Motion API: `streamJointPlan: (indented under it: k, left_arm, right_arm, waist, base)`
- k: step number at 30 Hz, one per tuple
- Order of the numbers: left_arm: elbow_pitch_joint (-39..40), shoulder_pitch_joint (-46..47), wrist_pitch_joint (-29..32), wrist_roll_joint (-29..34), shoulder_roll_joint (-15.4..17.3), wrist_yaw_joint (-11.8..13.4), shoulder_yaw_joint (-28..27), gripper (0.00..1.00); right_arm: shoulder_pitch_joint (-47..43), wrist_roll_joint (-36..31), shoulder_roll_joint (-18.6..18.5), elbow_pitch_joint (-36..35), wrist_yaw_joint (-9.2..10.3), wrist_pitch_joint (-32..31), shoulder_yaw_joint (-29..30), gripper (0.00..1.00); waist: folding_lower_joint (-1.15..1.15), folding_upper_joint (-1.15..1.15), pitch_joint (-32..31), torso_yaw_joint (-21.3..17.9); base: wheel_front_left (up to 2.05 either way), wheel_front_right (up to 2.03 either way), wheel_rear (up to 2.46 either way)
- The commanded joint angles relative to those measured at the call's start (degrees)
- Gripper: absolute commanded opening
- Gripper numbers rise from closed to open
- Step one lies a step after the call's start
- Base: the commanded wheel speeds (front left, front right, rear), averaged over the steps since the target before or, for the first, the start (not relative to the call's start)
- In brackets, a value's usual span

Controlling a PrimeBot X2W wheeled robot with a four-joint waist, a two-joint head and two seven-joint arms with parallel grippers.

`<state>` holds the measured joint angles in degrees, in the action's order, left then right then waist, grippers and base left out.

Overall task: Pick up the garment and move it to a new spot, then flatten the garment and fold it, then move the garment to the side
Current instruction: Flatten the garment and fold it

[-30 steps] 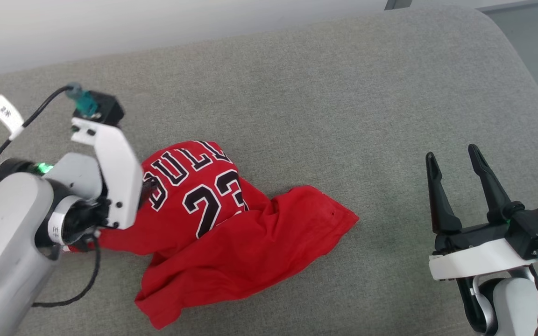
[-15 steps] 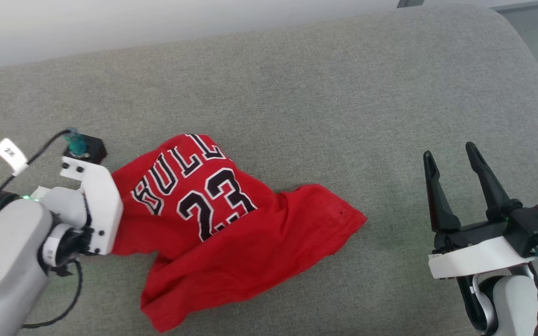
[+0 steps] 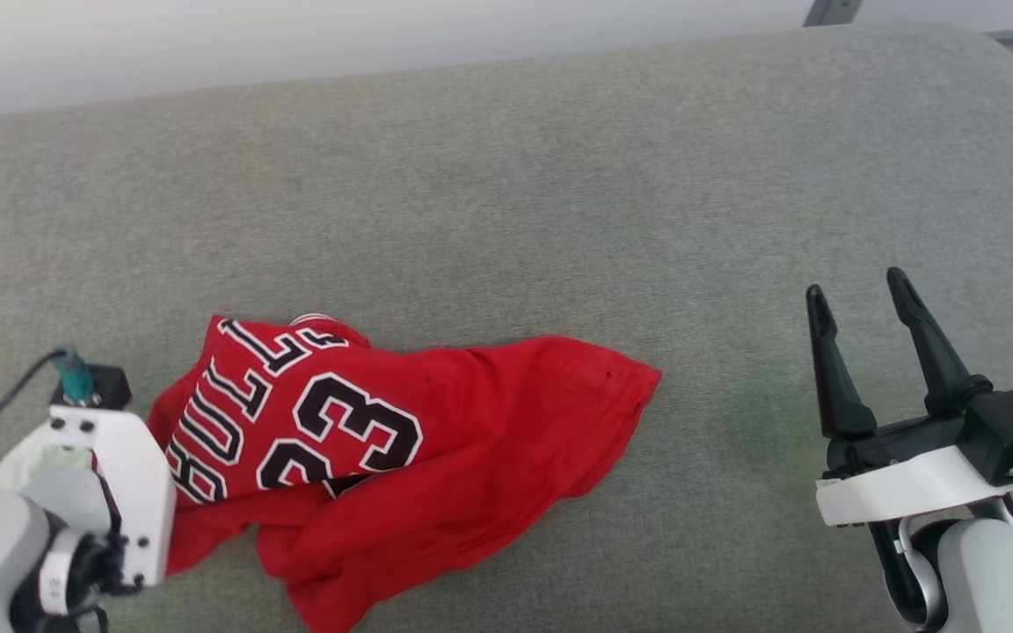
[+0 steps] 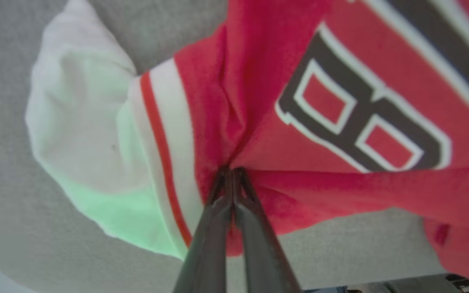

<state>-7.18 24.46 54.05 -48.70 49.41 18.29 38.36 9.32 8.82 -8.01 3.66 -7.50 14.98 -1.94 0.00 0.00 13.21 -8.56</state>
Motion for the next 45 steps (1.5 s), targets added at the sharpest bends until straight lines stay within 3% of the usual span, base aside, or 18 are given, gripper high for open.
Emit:
streamJointPlan:
  k: [1, 6, 7, 8, 9, 19, 26, 40, 45]
  left_arm:
    - [1.2, -1.8, 0.6, -0.5, -0.1, 0.9, 0.2, 0.0]
    - [4.2, -4.8, -3.2, -2.1, -2.6, 2.1, -0.7, 0.04]
    - [4.4, -4.9, -4.8, -2.2, -3.1, 1.8, -1.2, 0.42]
    - [4.3, -4.9, -6.2, -2.5, -3.6, 1.5, -1.7, 0.94]
    - [4.2, -5.0, -7.0, -2.9, -4.2, 1.4, -2.1, 1.0]
    - [7.2, -7.2, -19.4, -4.1, -4.8, 1.8, -9.4, 1.0]
    - [8.7, -12.8, -35.8, -2.5, -7.1, -0.5, -13.6, 1.0]
    - [4.7, -19.9, -64.9, 4.3, -12.3, -4.7, -16.6, 1.0]
    - [2.0, -21.8, -69.0, 6.0, -16.5, -6.5, -19.1, 1.0]
  right_arm:
    - [0.0, 0.5, -0.2, -0.2, 0.02, 0.3, -0.2, 1.0]
    - [0.8, 1.4, -0.6, 0.5, 0.02, 0.3, -1.4, 1.0]
    - [0.9, 1.6, -0.8, 0.7, 0.02, 0.3, -1.7, 1.0]
    - [1.1, 1.8, -1.0, 0.9, 0.02, 0.3, -2.0, 1.0]
    - [1.2, 2.0, -1.2, 1.1, 0.02, 0.3, -2.4, 1.0]
    - [0.5, 6.5, -4.3, 3.7, 0.02, 0.3, -8.1, 1.0]
    - [1.4, 10.3, -7.6, 6.9, 0.02, 0.3, -12.9, 1.0]
    - [5.0, 16.0, -12.0, 12.0, 0.02, 0.3, -21.2, 1.0]
    - [9.6, 20.3, -14.8, 14.6, 0.02, -1.8, -27.7, 1.0]
  waist:
    - [0.0, 0.0, 0.1, 0.6]
    - [0.0, 0.0, 0.3, 1.9]
    - [0.0, 0.0, 0.2, 2.1]
    - [0.0, 0.0, 0.1, 2.3]
    - [0.0, 0.0, 0.0, 2.5]
    - [0.0, 0.0, -3.1, 5.2]
    - [0.0, 0.0, -5.6, 9.0]
    - [0.0, 0.0, -6.9, 15.3]
    - [0.0, 0.0, -6.6, 17.7]
  base:
    - [0.0, 0.0, 0.0]
    - [0.0, 0.0, 0.0]
    - [0.0, 0.0, 0.0]
    - [0.0, 0.0, 0.0]
    - [0.0, 0.0, 0.0]
    - [0.0, 0.0, 0.0]
    - [0.0, 0.0, 0.0]
    - [0.0, 0.0, 0.0]
    - [0.0, 0.0, 0.0]
